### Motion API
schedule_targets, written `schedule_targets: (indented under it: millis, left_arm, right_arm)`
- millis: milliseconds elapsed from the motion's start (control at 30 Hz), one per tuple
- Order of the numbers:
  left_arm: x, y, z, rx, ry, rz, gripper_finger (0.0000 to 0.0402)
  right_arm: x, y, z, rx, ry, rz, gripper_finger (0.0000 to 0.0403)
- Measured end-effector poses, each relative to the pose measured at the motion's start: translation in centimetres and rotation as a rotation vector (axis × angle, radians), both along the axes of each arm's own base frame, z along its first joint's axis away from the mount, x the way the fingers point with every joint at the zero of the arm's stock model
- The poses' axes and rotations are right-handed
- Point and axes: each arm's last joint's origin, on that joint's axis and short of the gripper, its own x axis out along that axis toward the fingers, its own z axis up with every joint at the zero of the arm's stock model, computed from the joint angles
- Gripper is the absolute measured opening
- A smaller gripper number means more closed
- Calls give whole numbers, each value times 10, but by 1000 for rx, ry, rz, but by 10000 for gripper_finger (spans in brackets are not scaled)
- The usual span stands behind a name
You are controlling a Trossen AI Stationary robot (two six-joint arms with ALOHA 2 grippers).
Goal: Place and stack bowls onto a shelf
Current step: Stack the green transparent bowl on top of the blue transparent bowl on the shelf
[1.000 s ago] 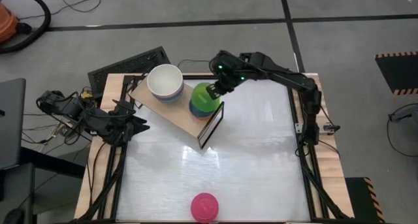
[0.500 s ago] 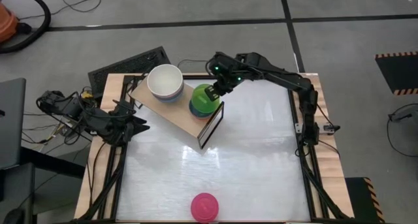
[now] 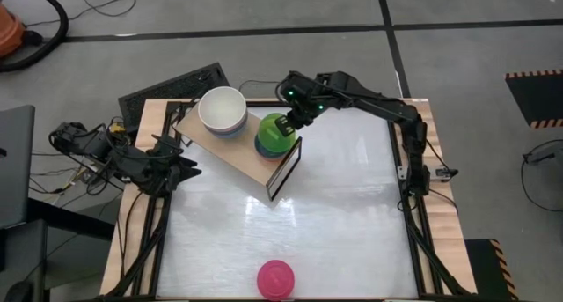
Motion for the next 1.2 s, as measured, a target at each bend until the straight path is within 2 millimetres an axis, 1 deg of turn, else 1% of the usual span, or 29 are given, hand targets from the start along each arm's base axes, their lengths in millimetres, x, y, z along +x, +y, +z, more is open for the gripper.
schedule_targets:
  millis: [167, 267, 633, 833, 1067, 1200]
  left_arm:
    - [0, 0, 0, -3, 2, -5, 226]
    - [0, 0, 0, -3, 4, -5, 226]
    - [0, 0, 0, -1, 7, -5, 226]
    - [0, 0, -1, 1, 10, -6, 226]
    - [0, 0, -1, 1, 9, -7, 226]
    - [0, -1, -1, -11, 14, -25, 226]
  right_arm:
    - [7, -1, -11, 3, 38, 17, 23]
    - [15, 0, -18, -3, 38, 36, 23]
    - [11, -2, -19, 1, 74, 43, 24]
    - [11, -1, -19, -6, 74, 58, 57]
    - [11, -2, -18, -17, 74, 74, 83]
    - [11, -2, -18, -25, 72, 84, 106]
